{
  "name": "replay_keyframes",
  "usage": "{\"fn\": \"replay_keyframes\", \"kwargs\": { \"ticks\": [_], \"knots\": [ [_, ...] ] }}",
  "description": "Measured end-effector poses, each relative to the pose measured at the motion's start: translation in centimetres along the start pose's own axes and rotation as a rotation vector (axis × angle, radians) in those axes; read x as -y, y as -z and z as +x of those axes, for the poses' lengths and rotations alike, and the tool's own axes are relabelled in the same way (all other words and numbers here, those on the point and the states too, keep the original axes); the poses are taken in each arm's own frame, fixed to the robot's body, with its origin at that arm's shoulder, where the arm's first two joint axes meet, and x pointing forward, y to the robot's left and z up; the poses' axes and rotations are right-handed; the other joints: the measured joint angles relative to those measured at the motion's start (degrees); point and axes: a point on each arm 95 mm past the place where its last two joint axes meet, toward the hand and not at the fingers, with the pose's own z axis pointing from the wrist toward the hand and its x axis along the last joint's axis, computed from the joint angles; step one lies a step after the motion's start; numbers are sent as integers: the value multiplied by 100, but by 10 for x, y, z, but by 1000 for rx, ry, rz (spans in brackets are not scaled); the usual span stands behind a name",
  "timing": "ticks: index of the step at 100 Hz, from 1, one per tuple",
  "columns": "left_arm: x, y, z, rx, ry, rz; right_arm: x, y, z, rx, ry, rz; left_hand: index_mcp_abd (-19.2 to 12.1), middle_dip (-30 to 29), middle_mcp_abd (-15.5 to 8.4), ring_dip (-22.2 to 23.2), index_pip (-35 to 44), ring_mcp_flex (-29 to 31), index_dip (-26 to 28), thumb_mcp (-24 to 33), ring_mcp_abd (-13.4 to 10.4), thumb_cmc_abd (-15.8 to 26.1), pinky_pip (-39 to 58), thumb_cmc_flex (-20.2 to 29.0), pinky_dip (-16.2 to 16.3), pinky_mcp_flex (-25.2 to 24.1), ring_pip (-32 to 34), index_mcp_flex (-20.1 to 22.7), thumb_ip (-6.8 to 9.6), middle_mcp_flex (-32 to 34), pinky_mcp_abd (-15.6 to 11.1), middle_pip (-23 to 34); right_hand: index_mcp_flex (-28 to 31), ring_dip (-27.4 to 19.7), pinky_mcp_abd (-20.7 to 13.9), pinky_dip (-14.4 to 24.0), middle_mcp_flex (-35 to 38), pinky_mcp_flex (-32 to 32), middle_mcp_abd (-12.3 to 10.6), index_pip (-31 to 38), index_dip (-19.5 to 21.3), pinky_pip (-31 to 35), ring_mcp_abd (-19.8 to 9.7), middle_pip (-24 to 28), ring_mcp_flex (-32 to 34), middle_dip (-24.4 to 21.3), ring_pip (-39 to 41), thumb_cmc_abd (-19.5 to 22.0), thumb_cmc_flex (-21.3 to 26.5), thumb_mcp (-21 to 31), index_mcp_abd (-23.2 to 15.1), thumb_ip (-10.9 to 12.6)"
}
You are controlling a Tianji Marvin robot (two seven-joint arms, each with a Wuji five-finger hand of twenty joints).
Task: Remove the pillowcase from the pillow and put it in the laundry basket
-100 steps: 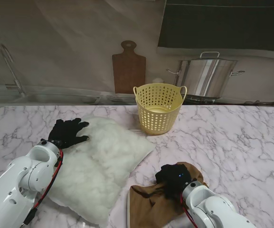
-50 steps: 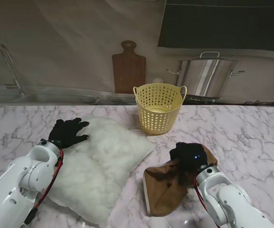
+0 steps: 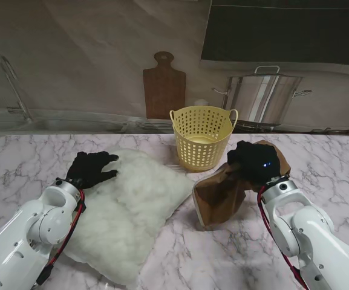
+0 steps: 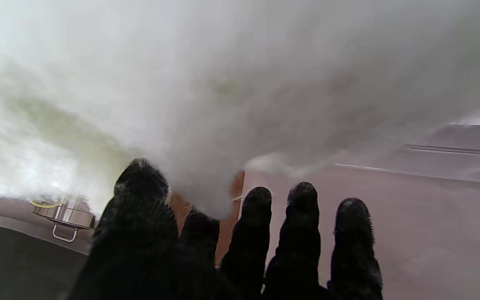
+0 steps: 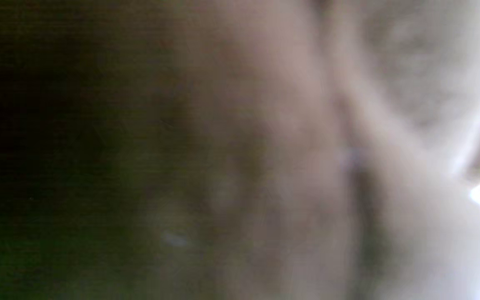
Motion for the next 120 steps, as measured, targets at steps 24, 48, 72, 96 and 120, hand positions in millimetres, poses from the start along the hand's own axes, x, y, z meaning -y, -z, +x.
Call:
{"fn": "replay_keyframes", "kwargs": {
  "ticks": [24, 48, 72, 96, 120],
  "knots": [
    [-1, 0, 3, -9, -1, -5, -29, -23, -17, -6, 69, -48, 18, 170, 38, 153, 0, 11, 4, 0, 25, 0, 0, 0, 3, 1, 80, 0, 0, 44, 1, 65, 0, 36, -6, 0, 0, 3, 0, 0, 5, 15, -6, 0, 1, 0, 12, 3, 0, 0, 0, 0],
    [-4, -3, 4, -11, 0, -24, -65, -59, -32, -18, 127, -124, 19, 170, 39, 157, 0, 11, 62, 19, 59, 60, 0, 0, 4, 2, 80, 0, 0, 36, 2, 0, 0, 38, -45, 0, 4, 10, 0, 0, 54, 37, -20, 5, 1, 1, 54, 6, 0, 0, 0, 0],
    [-3, -4, 6, -16, -4, -32, -87, -107, -36, -49, 156, -176, 20, 170, 40, 157, 0, 11, 63, 19, 63, 72, 0, 0, 6, 2, 79, 0, 0, 35, 3, -3, 0, 38, -49, 0, 4, 12, 0, 0, 64, 37, -31, 10, 1, 1, 59, 65, 0, 0, 0, 0],
    [-4, -5, 3, -9, -2, -33, -97, -152, -37, -57, 172, -195, 20, 170, 40, 157, 0, 11, 63, 19, 66, 74, 0, 0, 6, 2, 79, 0, 0, 35, 23, -4, -23, 41, -79, 0, -6, 12, -10, 0, 65, 37, -50, 12, 1, 2, 72, 124, 0, 0, 0, 0],
    [-5, -6, 1, 0, -1, -38, -97, -188, -34, -77, 180, -223, 20, 165, 40, 157, 0, 11, 63, 19, 67, 119, 0, 0, 7, 2, 79, 0, 0, 35, 47, -6, -56, 91, -147, 76, -75, -36, -114, 0, 69, 90, -105, 79, -79, 6, 287, 243, 0, -10, -8, 0]
  ]
}}
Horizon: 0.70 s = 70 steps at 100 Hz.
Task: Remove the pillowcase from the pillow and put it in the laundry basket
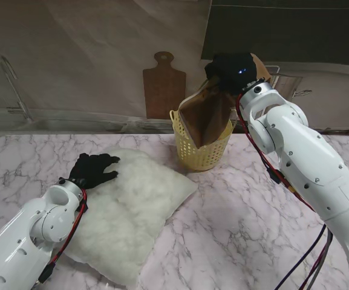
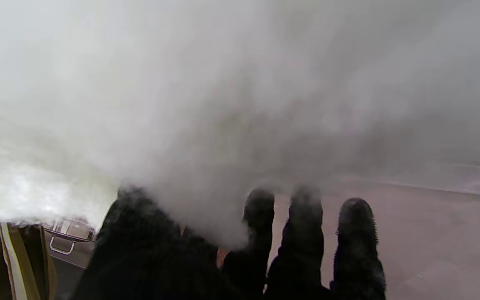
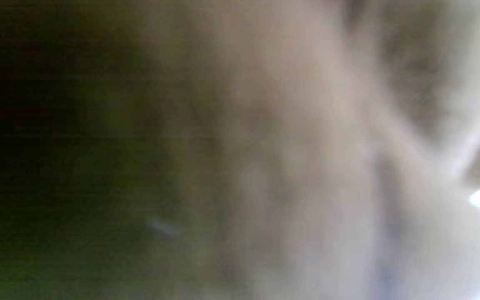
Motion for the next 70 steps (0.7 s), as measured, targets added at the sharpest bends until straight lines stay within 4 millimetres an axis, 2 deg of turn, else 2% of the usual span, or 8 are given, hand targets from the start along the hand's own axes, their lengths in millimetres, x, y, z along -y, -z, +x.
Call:
{"fn": "replay_keyframes", "kwargs": {
  "ticks": [12, 27, 41, 70],
  "knots": [
    [0, 1, -1, 4, 1, 0, 6, -16, 1, -16, 11, -12, 0, -2, 0, 0, 0, 0, 0, 0, 0, 1, 0, 0, 0, 0, -1, 0, 0, -1, 1, 0, -63, 0, -51, 125, -85, -120, -45, 0, 2, 211, -44, 48, -76, 9, 193, 108, -1, -55, -58, 0],
    [0, 1, -2, 6, 0, 0, 14, -33, 1, 17, -76, -18, 0, -4, 0, 0, 0, 0, 0, 0, 0, 1, 0, 0, 1, 0, -1, 0, 0, -1, 1, -1, -136, 0, -83, 125, -163, -146, -46, 0, 2, 243, -61, 109, -82, 21, 199, 165, -2, -73, -61, 0],
    [0, 1, -2, 6, -1, -1, 22, -45, 14, 18, -100, -21, 0, -8, 0, 0, 0, 0, 1, 0, 0, 1, 0, 0, 2, 0, -1, 0, 0, -2, 1, -1, -190, 0, -96, 125, -207, -150, -45, 2, 2, 243, -67, 143, -83, 23, 202, 170, -2, -75, -63, 0],
    [-3, 0, -4, 16, 0, -5, 40, -53, 36, 4, -154, 18, 0, -37, 0, 0, 0, -4, 1, 0, 0, 2, 0, 0, 5, 0, -2, 0, 0, -3, 1, -1, -300, 0, -136, 102, -237, -172, -42, 2, 2, 246, -104, 146, -143, 23, 243, 242, -2, -128, -67, 0]
  ]
}}
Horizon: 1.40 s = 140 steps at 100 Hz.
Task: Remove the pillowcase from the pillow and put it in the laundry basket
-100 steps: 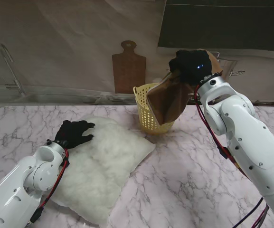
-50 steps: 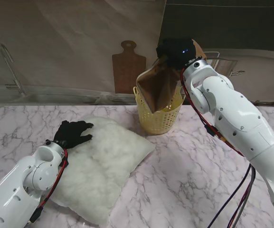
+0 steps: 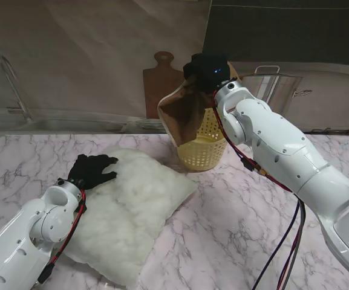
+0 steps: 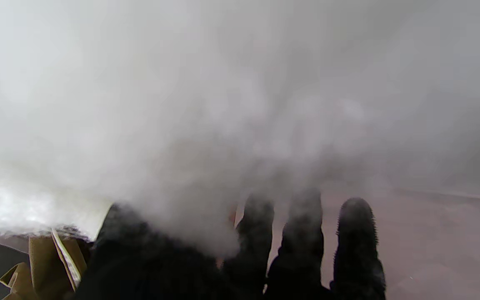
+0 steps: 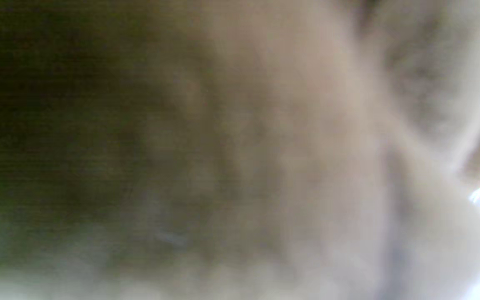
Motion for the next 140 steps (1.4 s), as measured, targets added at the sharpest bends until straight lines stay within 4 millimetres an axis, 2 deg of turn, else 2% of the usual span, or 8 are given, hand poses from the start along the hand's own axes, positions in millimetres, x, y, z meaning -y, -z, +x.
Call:
{"fn": "replay_keyframes", "kwargs": {
  "ticks": [26, 53, 74, 94, 108, 133, 140],
  "knots": [
    [-1, 0, -1, 2, -4, -2, 18, 7, 1, 27, -59, 38, 0, -4, 0, 0, 0, -1, 0, 0, 0, 6, 0, 0, 2, 0, -1, 0, 0, -3, 0, 0, -245, 0, -10, -105, -163, 0, 9, 17, -97, -52, -32, 93, -5, 0, 1, 158, -1, -87, 0, 0],
    [-1, -1, -1, 1, -8, -8, 48, 27, -7, 91, -121, 112, 0, -4, 0, 0, 0, -1, 0, 0, 0, 6, 0, 0, 3, 0, -2, 0, 0, -5, 1, -1, -313, 0, -12, -166, -182, 0, 16, 70, -142, -157, -35, 117, -6, -9, -48, 209, -1, -101, 0, 0],
    [-1, -1, -1, 1, -8, -10, 63, 41, -16, 123, -113, 164, 0, -5, 0, 0, 0, -2, 0, 0, 0, 7, 0, 0, 5, 0, -2, 0, 0, -7, 1, -1, -394, -1, -12, -167, -185, 0, 17, 79, -146, -217, -36, 119, -5, -17, -77, 214, -1, -127, 0, 0],
    [-2, -1, -1, 1, -9, -10, 69, 58, -28, 114, -42, 201, 0, -5, 0, 1, 0, -2, 0, 0, 0, 7, 0, 0, 6, 0, -2, 0, 0, -32, 1, -1, -291, -1, -12, -168, -242, -90, 17, 155, -135, -229, -37, 126, -109, -18, -82, 272, 0, -134, -3, 0],
    [-2, -2, -1, 0, -12, -10, 66, 68, -35, 117, -56, 210, 0, -6, 1, 1, 0, -2, 0, 0, 1, 7, 0, 0, 7, 0, -2, 0, 0, -66, 1, -37, -224, -1, -12, -168, -245, -148, 15, 155, -134, -230, -36, 127, -146, -18, -78, 272, 12, -136, -4, 0],
    [-2, -2, -1, 2, -14, -11, 69, 71, -24, -31, -86, 265, 0, -6, 1, 1, 0, -2, 0, 0, 1, 7, 0, 0, 8, 0, -2, 0, 0, -66, 1, -37, -80, -1, -12, -118, -161, -285, -35, -14, -134, -230, -36, 43, -174, -31, -129, 277, 56, -186, -4, 0],
    [-2, -2, -1, 2, -14, -11, 75, 67, -19, -49, -92, 290, 0, -6, 1, 1, 0, -2, 0, 0, 1, 7, 0, 0, 8, 0, -2, 0, 0, -66, 1, -37, -116, -1, -12, -117, -109, -312, -72, -294, -507, -272, -36, -87, -174, -36, -257, 378, 56, -348, -11, 1]
  ]
}}
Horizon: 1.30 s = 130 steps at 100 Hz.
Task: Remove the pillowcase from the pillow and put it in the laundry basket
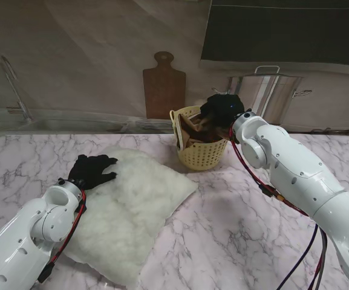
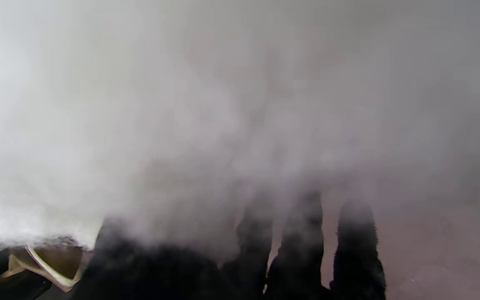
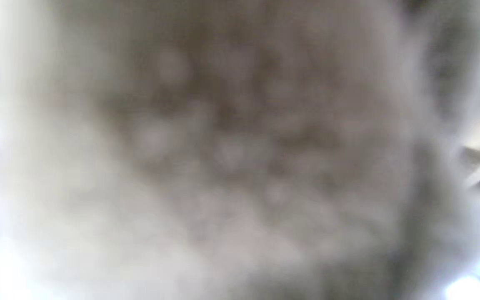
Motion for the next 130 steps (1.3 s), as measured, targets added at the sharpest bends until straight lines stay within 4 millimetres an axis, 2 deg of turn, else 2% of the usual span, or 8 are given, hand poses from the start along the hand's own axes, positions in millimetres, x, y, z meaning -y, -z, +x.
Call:
{"fn": "replay_keyframes", "kwargs": {
  "ticks": [23, 51, 75, 87, 99, 110, 124, 130],
  "knots": [
    [0, 0, 1, -2, -1, -1, 12, -14, 7, -36, 0, 29, 0, -1, 0, 0, 0, 0, 0, 0, 0, 0, 0, 0, 1, 0, 0, 0, 0, 0, 0, 0, -726, -1, 0, 0, 361, -41, -55, -558, -1312, -97, -8, -469, 2, -368, -275, 317, -68, -498, -46, 79],
    [-1, -1, 1, -5, -1, -2, 20, -27, 24, -91, -23, 54, 0, -1, 0, 0, 0, 0, 0, 0, 1, 0, 0, 0, 2, 0, 0, 0, 0, 0, 0, 0, -1512, -355, 53, -1, 434, -409, -63, -393, -2173, -730, -24, -896, -3, -1249, -1183, 933, -261, -1244, 138, 314],
    [-1, -1, 1, -4, 1, 1, 18, -28, 31, -96, 115, 69, 2, -2, 1, 0, 0, 0, 0, 0, 1, 0, 0, 0, 2, 0, 0, 0, 0, 0, 0, 0, -1695, -774, 599, -112, -230, -1905, -71, -472, -2304, -1432, 121, -1056, -827, -1632, -2098, 1236, -418, -1552, 285, 426],
    [-1, -1, 1, -6, 1, 1, 13, -22, 29, -97, 129, 66, 6, -2, 2, 0, 0, 0, 0, 0, 1, 1, 0, 0, 3, 0, 0, 0, 0, 0, 0, 0, -1764, -990, 731, -73, -605, -2447, -74, -762, -2306, -1496, 208, -1287, -1316, -2031, -2436, 1236, -837, -1543, 277, 436],
    [-1, -1, 1, -7, 0, 2, 12, -16, 24, -101, 200, 70, 12, -2, 7, 0, -1, -1, 0, 0, 1, 1, 0, 0, 3, 0, 0, 0, 0, -55, 0, -22, -1768, -1274, 742, -64, -930, -2861, -75, -1502, -2064, -1626, 284, -1490, -1730, -2370, -2702, 1176, -1049, -1438, 275, 732],
    [-1, -1, 2, -9, -1, 3, 11, -11, 20, -98, 264, 88, 19, -8, 9, 0, -2, -1, 0, 0, 1, 1, 0, 0, 4, 0, 0, -1, 0, -56, 0, -23, -2185, -1491, 810, -61, -1160, -3185, -275, -2258, -1974, -1796, 340, -1834, -2002, -2754, -2973, 1127, -842, -847, -189, 852],
    [-1, -1, 2, -12, -2, 3, 12, -7, 14, -95, 311, 118, 26, -12, 9, 0, -4, -1, 0, 0, 1, 1, 0, 0, 4, 0, 0, -4, 0, -75, 0, -24, -2269, -1822, 1030, -8, -1557, -3819, -411, -2138, -2196, -2210, 447, -2123, -2464, -3194, -3430, 1127, -516, -350, -604, 853],
    [-1, -1, 1, -12, -2, 3, 14, -6, 12, -96, 347, 134, 27, -12, 9, 0, -4, -2, 0, 0, 1, 1, 0, 0, 4, 0, 0, -5, 0, -80, 0, -24, -2395, -2043, 1183, -7, -1936, -4279, -271, -2028, -2391, -2565, 553, -2295, -2886, -3346, -3710, 1134, -642, -463, -613, 853]
  ]
}}
